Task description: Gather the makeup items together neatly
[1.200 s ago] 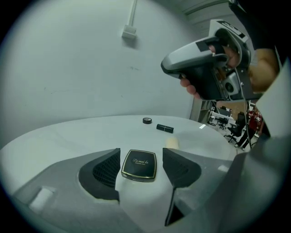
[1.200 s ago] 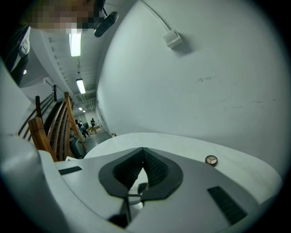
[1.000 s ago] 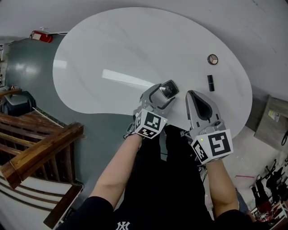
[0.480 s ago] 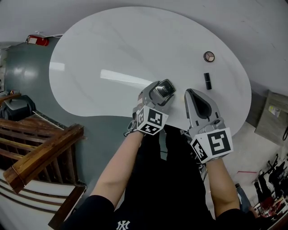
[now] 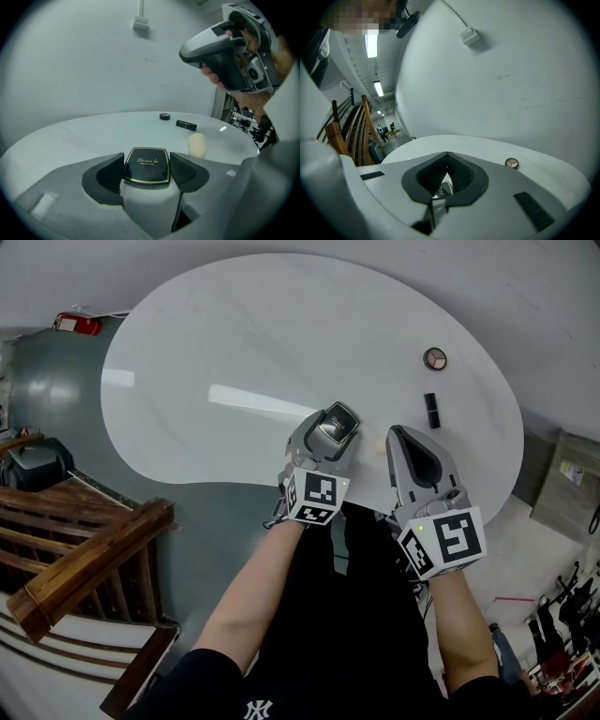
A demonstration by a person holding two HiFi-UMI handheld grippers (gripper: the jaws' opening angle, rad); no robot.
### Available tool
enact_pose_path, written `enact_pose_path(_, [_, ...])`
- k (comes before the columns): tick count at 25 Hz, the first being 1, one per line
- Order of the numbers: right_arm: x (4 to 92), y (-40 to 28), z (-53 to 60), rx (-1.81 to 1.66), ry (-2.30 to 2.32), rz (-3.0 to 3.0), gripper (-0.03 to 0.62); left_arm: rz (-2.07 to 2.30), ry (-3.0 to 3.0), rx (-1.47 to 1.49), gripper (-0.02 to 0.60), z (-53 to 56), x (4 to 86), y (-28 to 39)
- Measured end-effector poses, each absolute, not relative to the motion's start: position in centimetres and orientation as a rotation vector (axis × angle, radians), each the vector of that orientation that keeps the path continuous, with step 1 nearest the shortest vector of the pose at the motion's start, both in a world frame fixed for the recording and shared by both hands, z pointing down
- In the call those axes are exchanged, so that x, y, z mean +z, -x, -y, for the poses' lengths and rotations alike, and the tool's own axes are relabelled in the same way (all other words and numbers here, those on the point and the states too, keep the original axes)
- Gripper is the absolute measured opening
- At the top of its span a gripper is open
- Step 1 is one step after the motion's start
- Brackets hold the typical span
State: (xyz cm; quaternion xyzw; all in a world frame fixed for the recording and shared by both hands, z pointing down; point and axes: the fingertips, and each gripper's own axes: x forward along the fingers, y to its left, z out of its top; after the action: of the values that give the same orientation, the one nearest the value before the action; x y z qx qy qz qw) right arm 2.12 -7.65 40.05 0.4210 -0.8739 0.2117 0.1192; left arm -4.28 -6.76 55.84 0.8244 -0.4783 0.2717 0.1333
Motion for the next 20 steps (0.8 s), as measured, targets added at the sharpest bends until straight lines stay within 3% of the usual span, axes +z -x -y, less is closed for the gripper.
enact_pose_path(20, [40.0,1.6,7.7,0.606,-1.136,2.586,0.012,1.761,-2.074,0.710,0.308,7.4,55.3,14.0])
